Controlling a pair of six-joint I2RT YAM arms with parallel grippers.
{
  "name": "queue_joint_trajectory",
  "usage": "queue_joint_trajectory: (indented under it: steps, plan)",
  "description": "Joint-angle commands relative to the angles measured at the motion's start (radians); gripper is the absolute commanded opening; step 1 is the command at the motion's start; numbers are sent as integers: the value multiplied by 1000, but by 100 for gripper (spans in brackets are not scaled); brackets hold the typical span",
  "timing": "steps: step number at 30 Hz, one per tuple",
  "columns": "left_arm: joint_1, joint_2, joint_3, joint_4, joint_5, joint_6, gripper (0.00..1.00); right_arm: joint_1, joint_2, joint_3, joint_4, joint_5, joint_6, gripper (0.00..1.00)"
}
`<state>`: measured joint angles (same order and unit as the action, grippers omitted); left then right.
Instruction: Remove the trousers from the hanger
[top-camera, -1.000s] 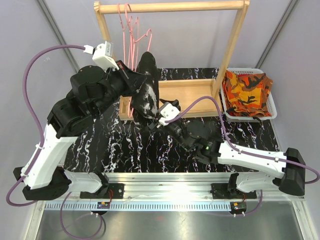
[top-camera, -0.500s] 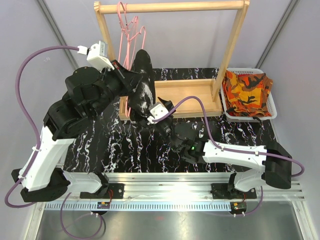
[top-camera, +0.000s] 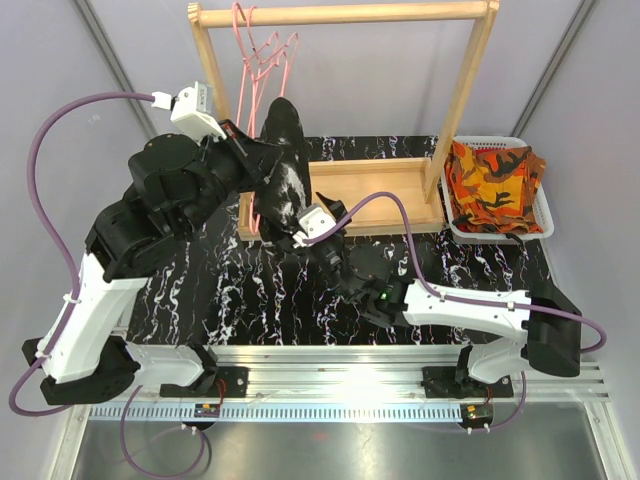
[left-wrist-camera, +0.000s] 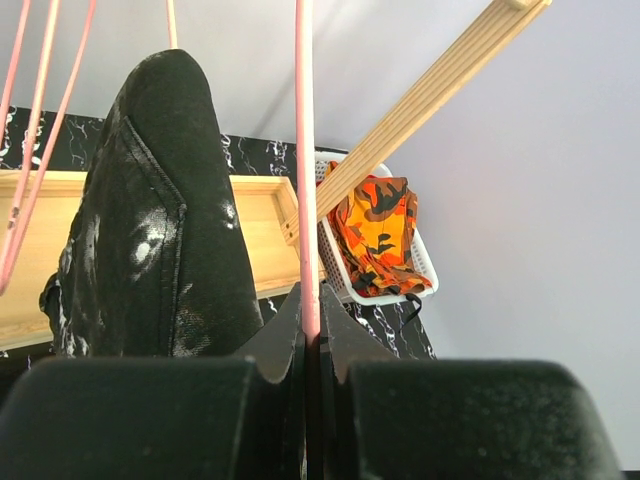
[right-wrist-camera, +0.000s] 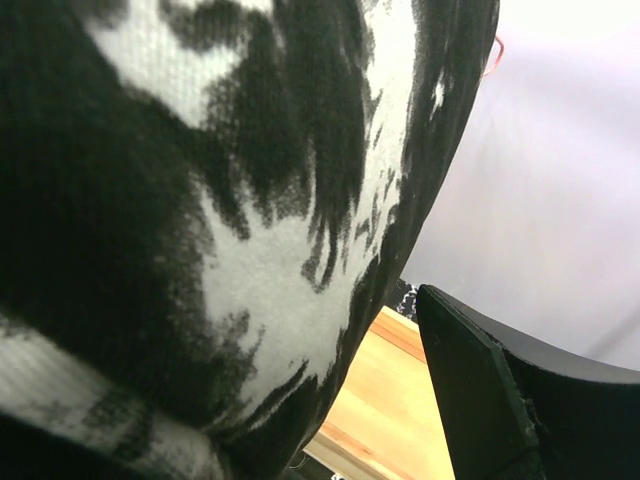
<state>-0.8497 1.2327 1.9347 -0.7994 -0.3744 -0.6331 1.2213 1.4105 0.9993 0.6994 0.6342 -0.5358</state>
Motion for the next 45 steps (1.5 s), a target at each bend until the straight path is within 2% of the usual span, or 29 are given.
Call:
queue_joint_trajectory:
  steps: [1,10,25,34,41,44,45]
  plan:
    - [0,-50,20,200,-38,16,0,6,-45,6,54,-24,46,85]
    - [0,-52,-20,221,-40,1,0,6,-54,67,61,-10,33,85]
    - [0,-61,-34,238,-28,-20,0,4,42,139,130,12,-12,84]
    - [0,-75,-60,247,-6,-27,0,6,133,167,281,101,-205,81]
    - [0,-84,-83,243,-4,-25,0,6,205,176,517,101,-398,78]
    - [0,-78,-86,229,5,-19,0,1,174,194,422,30,-342,76]
    - [0,-73,-86,224,17,-17,0,-5,167,215,337,-5,-316,74]
